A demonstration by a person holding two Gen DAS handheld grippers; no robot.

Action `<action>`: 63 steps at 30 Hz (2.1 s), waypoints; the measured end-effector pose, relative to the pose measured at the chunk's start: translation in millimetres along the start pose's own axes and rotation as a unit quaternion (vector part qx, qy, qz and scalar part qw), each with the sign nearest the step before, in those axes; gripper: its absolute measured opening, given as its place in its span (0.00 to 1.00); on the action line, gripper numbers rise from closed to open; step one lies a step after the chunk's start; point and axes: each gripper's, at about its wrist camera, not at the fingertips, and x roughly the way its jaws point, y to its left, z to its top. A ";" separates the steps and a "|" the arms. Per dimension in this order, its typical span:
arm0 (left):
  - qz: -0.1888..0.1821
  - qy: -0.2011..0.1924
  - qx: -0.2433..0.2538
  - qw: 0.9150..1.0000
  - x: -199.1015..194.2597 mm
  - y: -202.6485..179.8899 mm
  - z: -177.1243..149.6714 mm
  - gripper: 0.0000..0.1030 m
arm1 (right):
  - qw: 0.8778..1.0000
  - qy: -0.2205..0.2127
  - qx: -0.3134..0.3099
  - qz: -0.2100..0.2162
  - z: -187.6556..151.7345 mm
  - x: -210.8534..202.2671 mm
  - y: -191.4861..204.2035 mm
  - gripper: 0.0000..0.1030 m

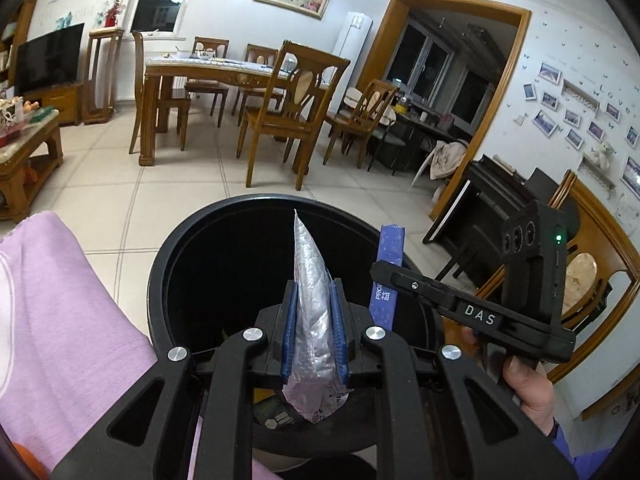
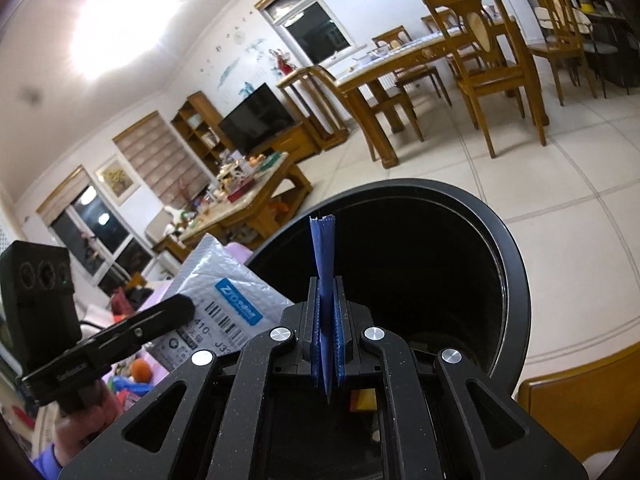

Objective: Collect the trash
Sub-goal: 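Carry the white packet and blue stick over the bin and open both tools, then grasp the green Doublemint gum box with the left tool while the right tool grasps the red juice box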

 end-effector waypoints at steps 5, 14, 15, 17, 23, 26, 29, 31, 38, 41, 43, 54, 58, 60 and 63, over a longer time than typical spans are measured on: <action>0.011 0.006 0.001 1.000 2.9 1.4 -1.3 0.18 | 1.000 0.003 0.002 0.001 1.2 6.1 0.4 0.08; 0.034 -0.009 -0.001 0.999 -15.3 -3.7 5.4 0.62 | 1.000 -0.005 -0.004 -0.001 -3.2 6.7 18.0 0.51; 0.034 -0.013 0.003 0.999 -23.8 -5.8 5.7 0.62 | 1.000 -0.006 -0.006 -0.001 -2.9 6.4 20.7 0.51; 0.035 -0.020 0.007 0.999 -39.6 -7.9 3.7 0.65 | 1.000 -0.007 -0.012 0.001 -4.5 4.6 30.4 0.51; 0.058 -0.051 0.001 0.997 -106.8 4.8 -13.3 0.72 | 0.999 -0.001 -0.044 0.019 -9.6 -1.9 83.2 0.61; 0.091 -0.067 -0.025 0.993 -153.8 32.1 -32.7 0.72 | 0.997 0.013 -0.069 0.035 -19.4 2.3 124.2 0.61; 0.134 -0.075 -0.060 0.986 -200.6 67.2 -57.9 0.72 | 0.993 0.033 -0.099 0.049 -35.1 11.1 171.5 0.63; 0.170 -0.068 -0.084 0.980 -229.0 93.3 -78.1 0.72 | 0.989 0.054 -0.120 0.062 -53.2 22.2 206.5 0.71; 0.262 -0.014 -0.154 0.953 -273.9 156.3 -137.2 0.71 | 0.972 0.118 -0.192 0.063 -118.6 53.4 300.2 0.86; 0.260 0.010 -0.170 0.950 -270.2 168.0 -151.0 0.70 | 0.967 0.128 -0.215 0.041 -137.7 63.8 322.0 0.95; 0.253 0.016 -0.175 0.951 -267.6 174.9 -157.3 0.70 | 0.963 0.135 -0.232 0.027 -149.7 68.9 332.8 0.95; 0.250 0.041 -0.184 0.950 -249.9 203.1 -159.9 0.52 | 0.946 0.156 -0.283 -0.030 -166.9 102.3 328.0 0.95; 0.264 0.056 -0.161 0.949 -249.8 205.0 -160.8 0.40 | 0.947 0.162 -0.276 -0.025 -165.2 108.5 322.8 0.92; 0.263 0.056 -0.161 0.950 -251.1 207.6 -161.1 0.36 | 0.949 0.163 -0.269 -0.019 -160.4 107.2 315.0 0.86; 0.266 0.055 -0.158 0.949 -254.7 207.6 -161.0 0.31 | 0.952 0.163 -0.258 -0.004 -155.5 102.9 309.3 0.86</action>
